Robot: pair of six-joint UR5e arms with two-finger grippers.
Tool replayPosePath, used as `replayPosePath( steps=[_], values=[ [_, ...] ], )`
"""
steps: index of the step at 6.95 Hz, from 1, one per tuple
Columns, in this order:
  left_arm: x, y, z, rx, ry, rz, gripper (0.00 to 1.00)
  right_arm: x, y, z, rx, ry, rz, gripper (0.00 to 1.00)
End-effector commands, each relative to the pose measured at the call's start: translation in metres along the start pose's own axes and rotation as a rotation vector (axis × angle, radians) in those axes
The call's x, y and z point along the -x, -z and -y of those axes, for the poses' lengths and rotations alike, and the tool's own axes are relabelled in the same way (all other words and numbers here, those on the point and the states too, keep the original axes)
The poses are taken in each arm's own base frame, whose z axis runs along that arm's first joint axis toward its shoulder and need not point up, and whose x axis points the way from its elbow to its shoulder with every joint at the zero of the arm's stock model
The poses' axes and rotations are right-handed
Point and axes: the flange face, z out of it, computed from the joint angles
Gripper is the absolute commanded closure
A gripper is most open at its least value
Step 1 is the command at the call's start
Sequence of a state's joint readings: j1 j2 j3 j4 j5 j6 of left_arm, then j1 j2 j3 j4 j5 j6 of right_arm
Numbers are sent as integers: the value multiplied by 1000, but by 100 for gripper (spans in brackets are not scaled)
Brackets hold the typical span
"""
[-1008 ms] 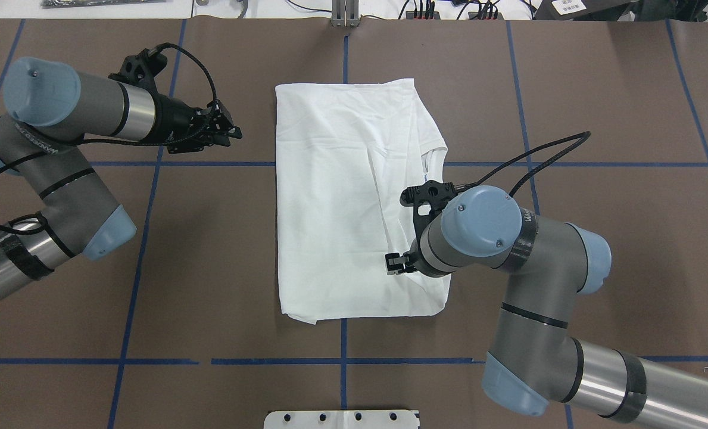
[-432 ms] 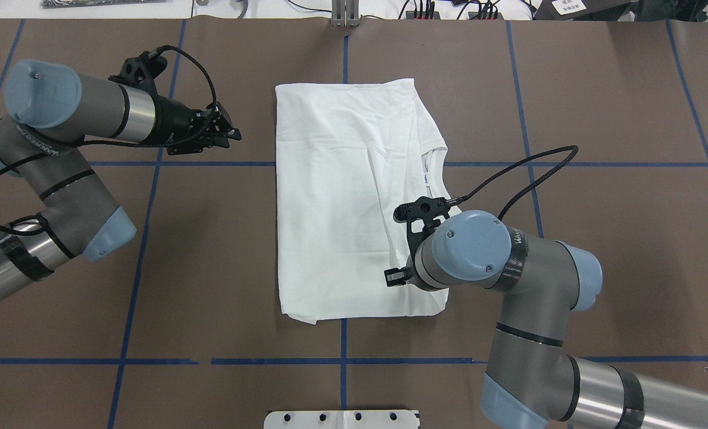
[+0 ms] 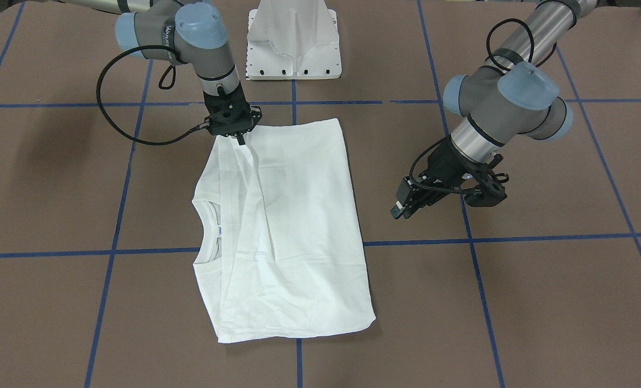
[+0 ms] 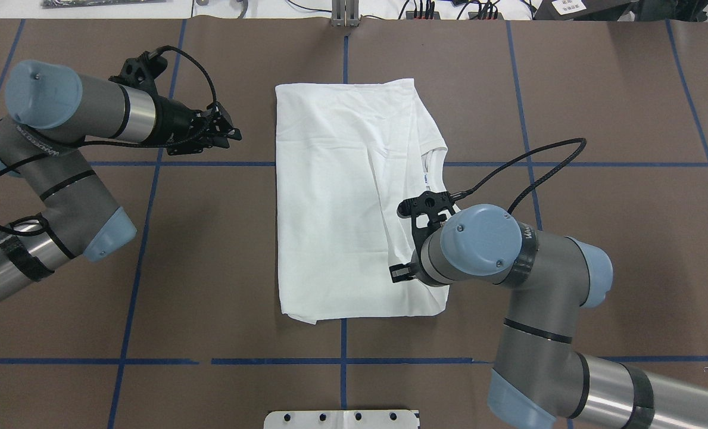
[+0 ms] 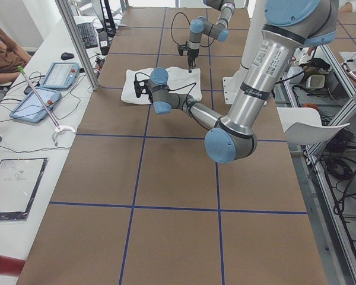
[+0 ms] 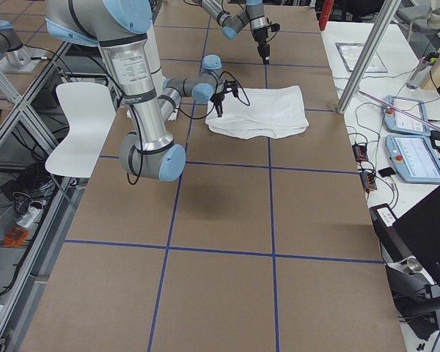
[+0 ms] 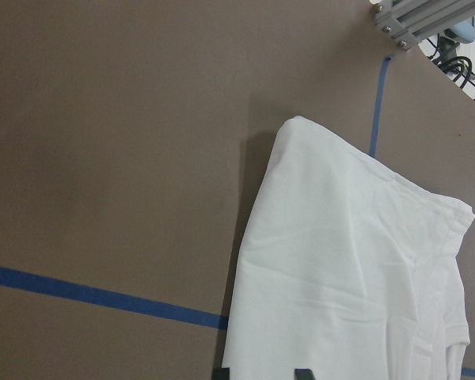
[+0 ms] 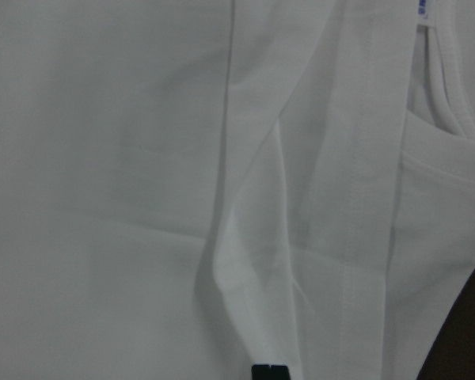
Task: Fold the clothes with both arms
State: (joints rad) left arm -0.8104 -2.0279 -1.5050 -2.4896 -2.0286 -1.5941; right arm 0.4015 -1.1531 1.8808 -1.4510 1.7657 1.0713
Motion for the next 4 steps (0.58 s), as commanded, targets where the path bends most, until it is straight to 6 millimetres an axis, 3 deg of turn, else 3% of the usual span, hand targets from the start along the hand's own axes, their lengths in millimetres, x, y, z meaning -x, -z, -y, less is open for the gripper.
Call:
replayPosePath(
  steps=[1,4],
  values=[
    [0,0,0,0,3,0,61,-35,16,-18,2,24,-7,100],
    [-1,1,-1,0,3,-3,61,-53,13,-30,9,-9,-33,100]
  ],
)
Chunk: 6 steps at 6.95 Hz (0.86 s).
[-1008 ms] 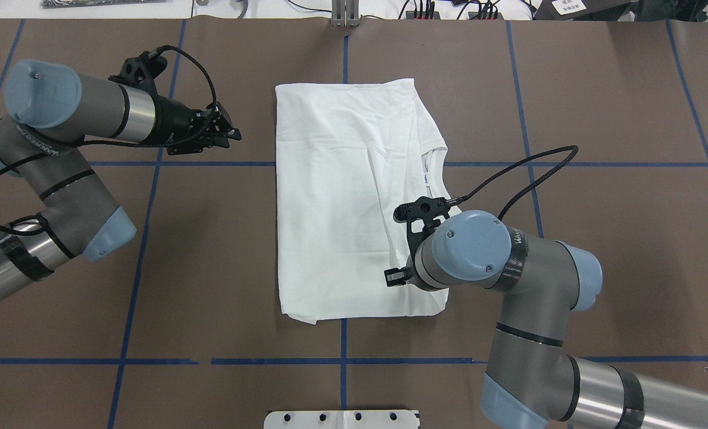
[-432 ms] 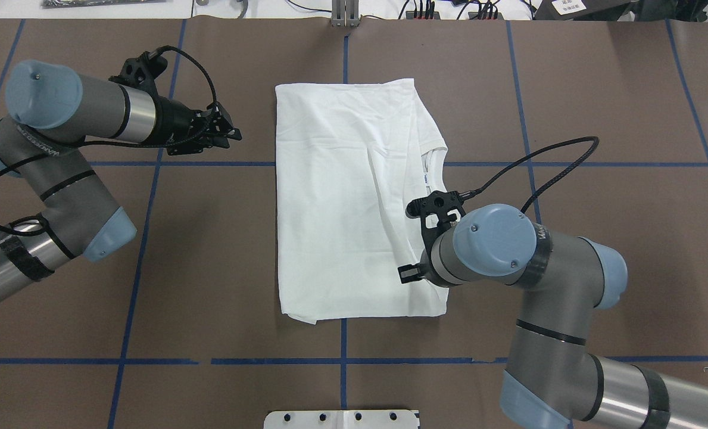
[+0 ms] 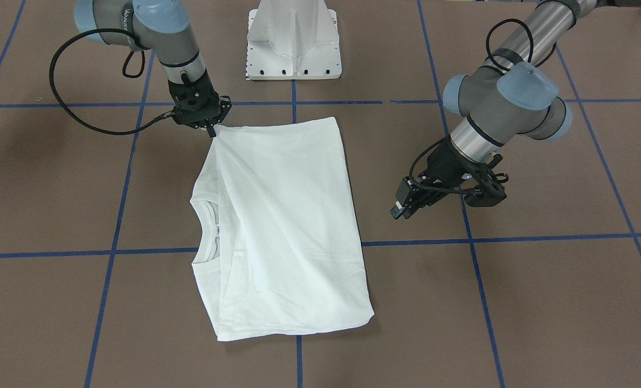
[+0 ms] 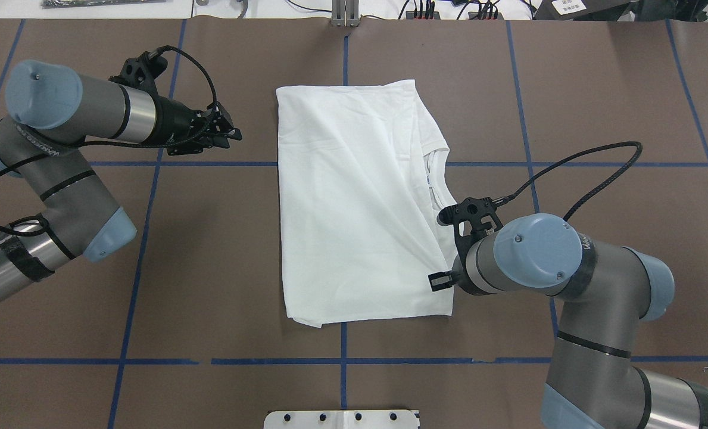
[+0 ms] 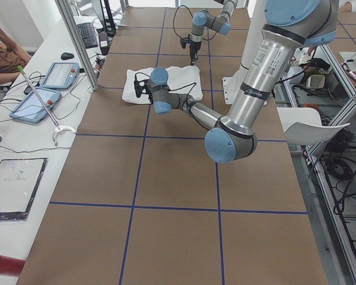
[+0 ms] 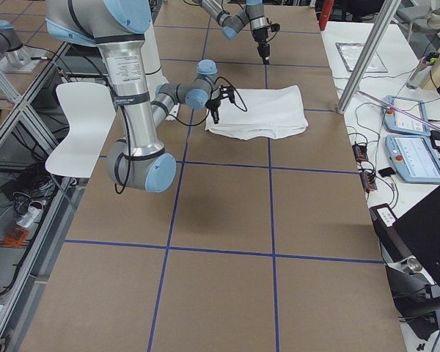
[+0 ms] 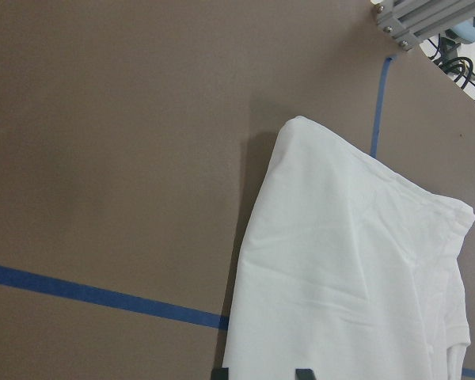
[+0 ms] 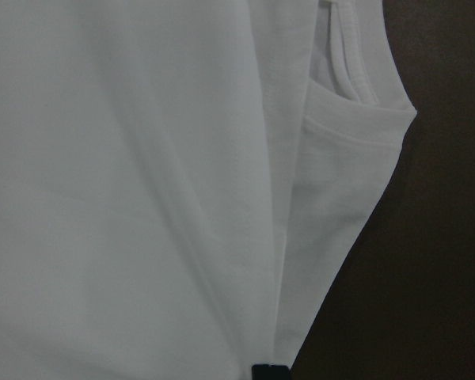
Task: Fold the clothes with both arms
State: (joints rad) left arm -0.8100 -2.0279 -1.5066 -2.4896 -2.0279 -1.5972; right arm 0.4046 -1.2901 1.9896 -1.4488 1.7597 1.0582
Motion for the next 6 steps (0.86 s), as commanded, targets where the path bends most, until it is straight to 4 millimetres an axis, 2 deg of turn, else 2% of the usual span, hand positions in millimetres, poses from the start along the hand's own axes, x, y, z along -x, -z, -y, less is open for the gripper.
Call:
replayPosePath(
  steps=[1,2,3,4,6],
  values=[
    [0,0,0,0,1,-1,60,-5,-4,-3,11,-16,-9,42],
    [-2,0,0,0,0,-3,60,-5,-3,-3,5,-17,-8,0],
    [-1,0,0,-1,1,-1,60,-5,0,-3,5,-28,-3,0],
    [-1,0,0,-1,1,-1,60,-4,1,-4,3,-136,2,0],
    [-1,1,0,-1,1,-3,60,1,3,-5,-1,-482,18,0]
  ],
)
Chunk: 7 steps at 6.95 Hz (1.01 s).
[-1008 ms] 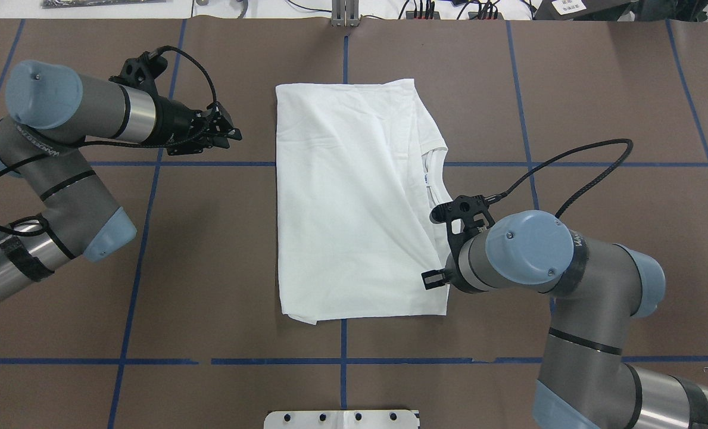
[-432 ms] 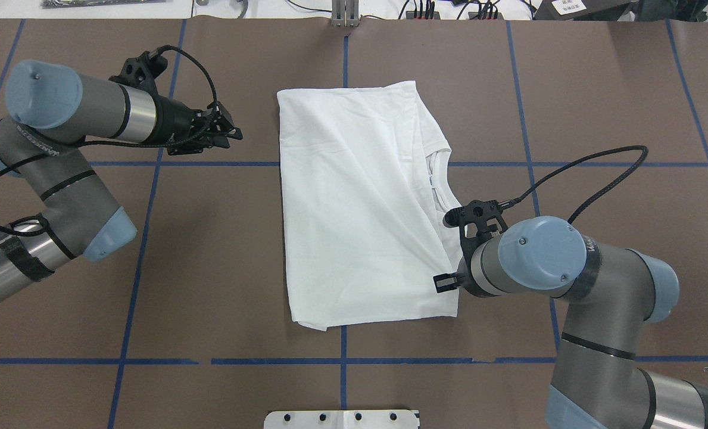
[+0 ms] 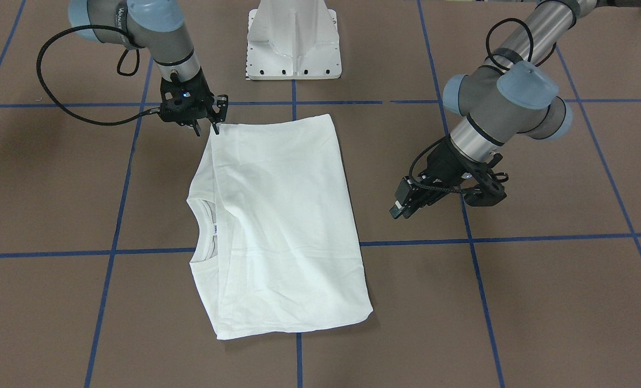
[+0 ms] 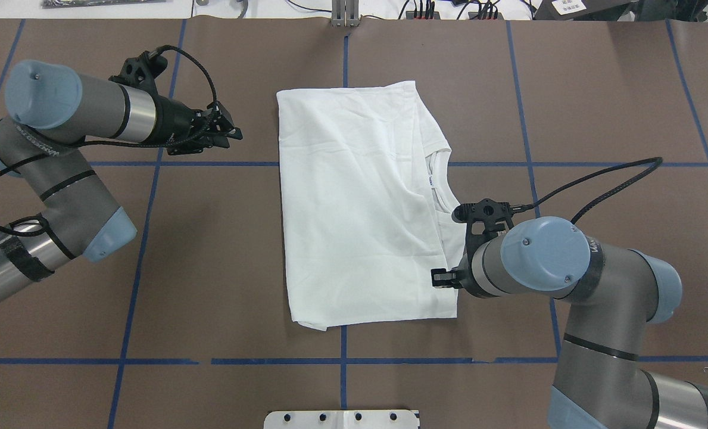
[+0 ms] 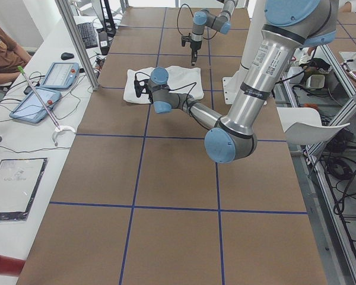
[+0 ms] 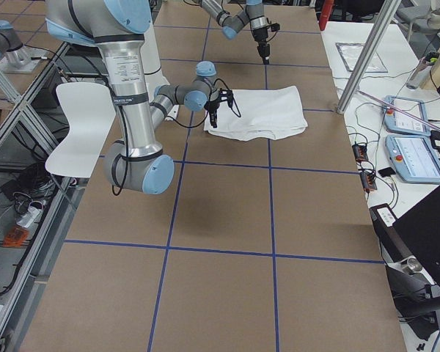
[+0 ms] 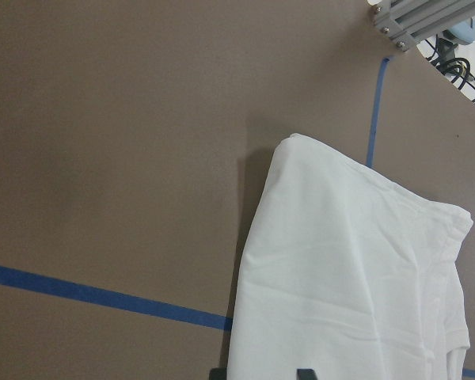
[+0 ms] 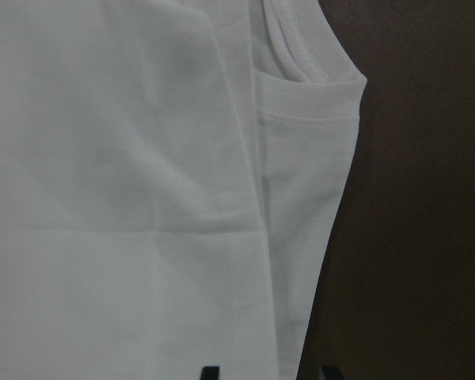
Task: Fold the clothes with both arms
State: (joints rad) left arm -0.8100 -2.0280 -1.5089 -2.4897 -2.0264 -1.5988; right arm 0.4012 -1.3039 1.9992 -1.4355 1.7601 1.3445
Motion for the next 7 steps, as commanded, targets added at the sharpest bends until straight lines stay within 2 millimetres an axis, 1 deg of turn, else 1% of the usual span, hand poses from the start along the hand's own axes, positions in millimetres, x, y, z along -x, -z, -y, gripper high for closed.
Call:
replayPosePath(
  steps=[1,2,3,4,5,7],
  values=[
    [-1,0,0,0,-1,-2,60,4,2,-3,1,-371,32,0],
    [0,0,-1,1,-1,0,60,7,4,-4,0,-546,59,0],
    [-1,0,-1,1,-2,-2,60,9,1,-7,6,-758,82,0],
    [-2,0,-1,2,-2,-3,60,16,-5,-19,-24,-844,90,0],
    [-3,0,-1,2,-3,-4,59,22,-18,-35,-40,-828,77,1],
    [-3,0,-1,0,-1,-4,59,15,-28,-38,-46,-830,54,2]
  ],
)
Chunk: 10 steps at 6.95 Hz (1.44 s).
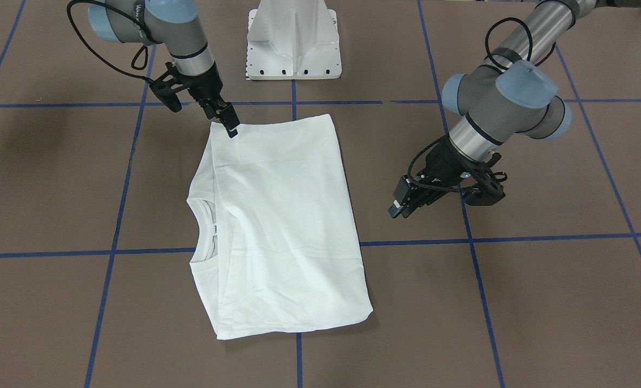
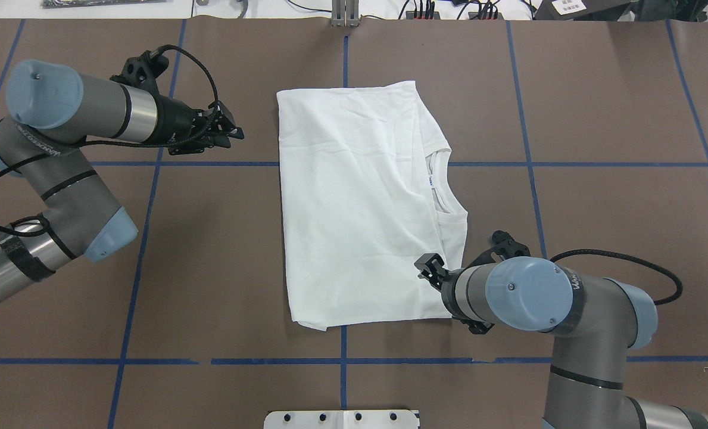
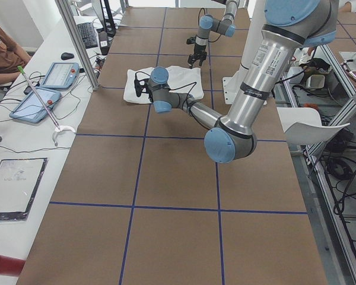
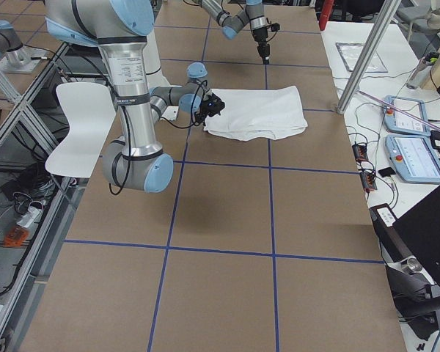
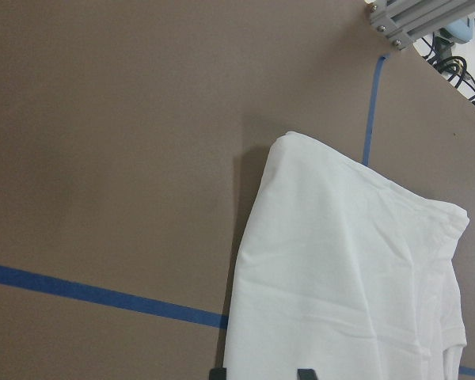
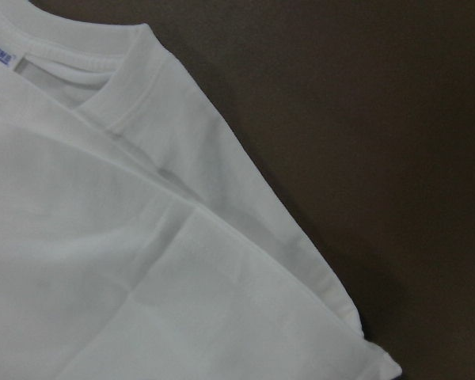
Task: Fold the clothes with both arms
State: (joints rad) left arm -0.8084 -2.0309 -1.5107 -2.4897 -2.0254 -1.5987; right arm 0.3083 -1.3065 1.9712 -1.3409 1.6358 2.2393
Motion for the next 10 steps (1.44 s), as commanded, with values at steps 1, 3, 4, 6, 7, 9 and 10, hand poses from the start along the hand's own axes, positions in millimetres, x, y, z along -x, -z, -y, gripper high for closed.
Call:
replayPosePath(
  steps=[1,3,4,6,7,9,10],
  values=[
    [-3,1,0,0,-1,-4,58,-5,-8,-2,-10,-2,-13,2],
    [-3,1,0,0,1,-4,58,-6,-17,-1,-21,-3,-27,4],
    [-3,1,0,1,-1,-4,58,-4,-17,-2,-18,-3,-25,5],
    [-3,1,0,1,1,-4,58,-5,-19,-4,-18,-1,-32,7],
    [-3,1,0,1,1,-4,58,-7,-23,-3,-23,1,-37,7],
    [-3,1,0,1,1,-4,58,-8,-28,-2,-30,0,-46,7],
    [-4,1,-1,1,0,-6,58,-9,-29,-1,-30,0,-48,9]
  ],
)
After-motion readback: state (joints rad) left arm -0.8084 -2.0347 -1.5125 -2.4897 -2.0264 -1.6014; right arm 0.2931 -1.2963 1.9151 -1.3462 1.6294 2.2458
